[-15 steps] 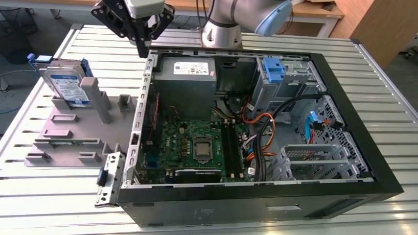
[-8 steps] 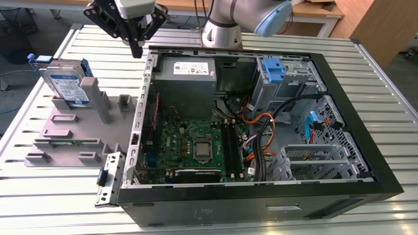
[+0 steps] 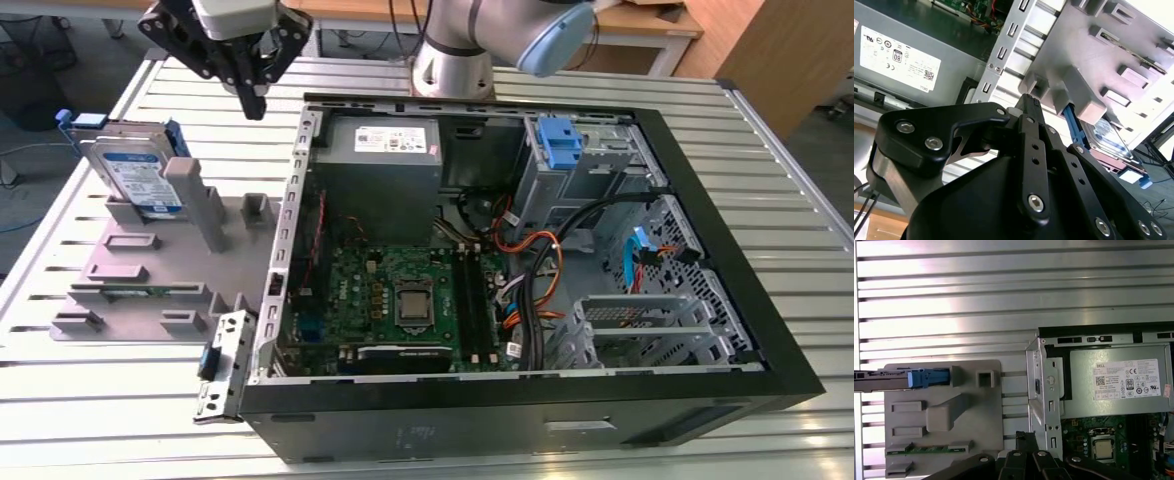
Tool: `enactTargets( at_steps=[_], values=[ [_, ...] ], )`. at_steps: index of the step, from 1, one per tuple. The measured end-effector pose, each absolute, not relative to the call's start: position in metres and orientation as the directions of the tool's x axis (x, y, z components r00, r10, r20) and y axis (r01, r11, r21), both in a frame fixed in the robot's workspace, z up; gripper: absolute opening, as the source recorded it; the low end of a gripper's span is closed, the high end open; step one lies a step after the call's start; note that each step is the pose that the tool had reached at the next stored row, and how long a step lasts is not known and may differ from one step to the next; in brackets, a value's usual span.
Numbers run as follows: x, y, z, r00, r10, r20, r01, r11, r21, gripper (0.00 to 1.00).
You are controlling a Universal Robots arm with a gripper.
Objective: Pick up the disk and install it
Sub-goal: 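Reach for the disk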
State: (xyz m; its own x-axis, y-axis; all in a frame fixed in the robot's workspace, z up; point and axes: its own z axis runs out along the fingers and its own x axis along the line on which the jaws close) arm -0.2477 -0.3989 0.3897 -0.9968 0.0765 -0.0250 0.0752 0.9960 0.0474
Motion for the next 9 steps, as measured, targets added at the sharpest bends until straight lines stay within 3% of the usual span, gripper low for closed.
enactTargets(
  at_steps=[9],
  values=[
    [-0.265,-0.399,0.389,-0.997,0.077,-0.025,0.075,0.996,0.047,0.11]
  ],
)
